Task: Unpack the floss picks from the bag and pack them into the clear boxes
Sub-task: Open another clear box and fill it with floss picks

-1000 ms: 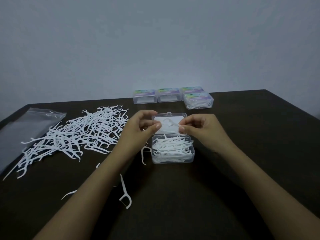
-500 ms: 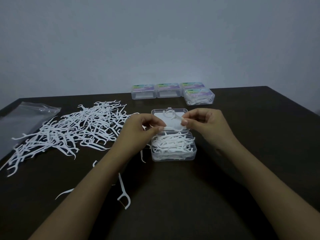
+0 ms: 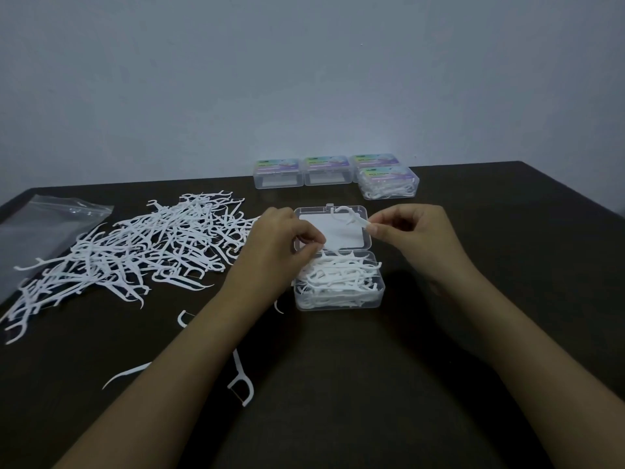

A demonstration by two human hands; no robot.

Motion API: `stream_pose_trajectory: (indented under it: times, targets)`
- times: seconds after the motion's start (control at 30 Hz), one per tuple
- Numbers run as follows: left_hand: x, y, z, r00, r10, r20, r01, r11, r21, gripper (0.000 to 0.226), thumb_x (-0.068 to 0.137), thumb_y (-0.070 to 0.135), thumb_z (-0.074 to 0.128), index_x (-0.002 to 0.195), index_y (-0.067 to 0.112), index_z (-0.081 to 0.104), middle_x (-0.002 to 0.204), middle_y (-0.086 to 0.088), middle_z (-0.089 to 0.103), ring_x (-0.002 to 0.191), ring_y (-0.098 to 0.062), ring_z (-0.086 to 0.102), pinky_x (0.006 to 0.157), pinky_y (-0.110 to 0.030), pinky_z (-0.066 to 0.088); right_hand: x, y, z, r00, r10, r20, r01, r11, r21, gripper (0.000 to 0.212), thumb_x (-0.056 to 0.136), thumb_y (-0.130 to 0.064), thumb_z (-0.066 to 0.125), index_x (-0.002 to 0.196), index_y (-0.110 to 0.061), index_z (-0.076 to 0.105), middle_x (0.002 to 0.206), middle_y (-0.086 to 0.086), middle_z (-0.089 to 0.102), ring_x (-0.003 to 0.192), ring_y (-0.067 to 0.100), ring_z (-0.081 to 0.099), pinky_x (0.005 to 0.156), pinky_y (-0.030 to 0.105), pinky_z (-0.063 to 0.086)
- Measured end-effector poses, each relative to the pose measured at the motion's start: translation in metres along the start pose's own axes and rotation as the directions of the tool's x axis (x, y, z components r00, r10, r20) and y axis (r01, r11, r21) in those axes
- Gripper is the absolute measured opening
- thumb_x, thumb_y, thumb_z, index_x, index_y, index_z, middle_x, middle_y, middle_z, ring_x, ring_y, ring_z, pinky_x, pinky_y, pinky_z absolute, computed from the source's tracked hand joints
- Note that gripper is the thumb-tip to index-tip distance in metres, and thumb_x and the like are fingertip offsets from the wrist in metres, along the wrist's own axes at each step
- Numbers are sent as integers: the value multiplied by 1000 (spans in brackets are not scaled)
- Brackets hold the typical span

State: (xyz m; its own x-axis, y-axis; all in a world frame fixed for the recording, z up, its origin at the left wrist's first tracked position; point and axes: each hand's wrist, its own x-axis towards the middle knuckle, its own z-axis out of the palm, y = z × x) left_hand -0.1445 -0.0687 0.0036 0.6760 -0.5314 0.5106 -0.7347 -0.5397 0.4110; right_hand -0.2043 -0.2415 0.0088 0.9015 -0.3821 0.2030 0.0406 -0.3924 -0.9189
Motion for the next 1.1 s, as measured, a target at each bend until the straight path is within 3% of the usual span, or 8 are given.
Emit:
stream_pose_trajectory:
  times: [0.23,0.3,0.43,0.5,0.7,0.83,0.93,1.1]
  targets:
    - [2,1,11,998,37,59,-35,999,-37,10,79,11,71,86,14,76,74,9,47,72,-1,36,72,0,28,-1,3,4,1000,7,29,-6,999,-37,15,80,-9,69,73,-22,67,81,10,68,79,23,61,81,39,52]
    - [1,0,13,997,26,71,-23,999,-35,11,80,12,70,89,14,76,77,10,44,80,-7,39,73,0,27,0,3,4,999,2,42,1,997,-75,14,81,-9,68,74,-21,67,81,8,68,83,25,62,80,35,52]
    - [0,1,13,986,-3,166,9,999,-38,16,84,13,65,97,16,74,79,13,39,91,-10,41,68,-9,25,3,3,2,995,-57,83,74,971,-228,9,83,-9,66,81,-18,67,76,-5,62,72,9,56,66,16,45]
    - [-1,0,10,975,-22,222,32,999,-42,19,87,13,61,100,19,72,81,12,39,90,-9,41,68,-12,27,3,2,1,991,-86,102,115,940,-320,6,84,-10,65,87,-13,69,77,-7,59,69,4,51,63,12,40]
    - [-1,-2,1,971,-100,219,118,991,-71,13,85,17,64,94,20,73,81,12,43,75,1,44,67,-2,33,0,-3,1,970,-132,202,211,870,-446,10,87,-10,60,93,-10,69,73,-13,50,67,1,47,62,11,37]
    - [-2,-6,-10,970,-139,199,147,989,-23,7,80,26,69,85,22,72,83,10,48,73,0,46,65,-10,38,0,-5,1,961,-160,224,255,827,-502,13,89,-11,58,96,-8,69,72,-14,45,69,4,46,63,16,36]
    - [-2,-7,-18,963,-153,220,161,987,-15,3,79,25,71,79,22,71,79,11,50,73,-4,48,72,-24,46,0,-6,2,954,-171,244,277,813,-512,13,90,-11,57,95,-8,68,75,-13,42,75,6,46,66,19,35]
    - [-2,-8,-19,946,-159,281,166,986,-4,4,80,20,70,82,18,73,81,4,59,78,-10,55,77,-29,48,-2,-6,4,934,-208,289,330,813,-479,13,90,-9,56,95,-8,67,83,-9,45,71,2,44,66,8,34]
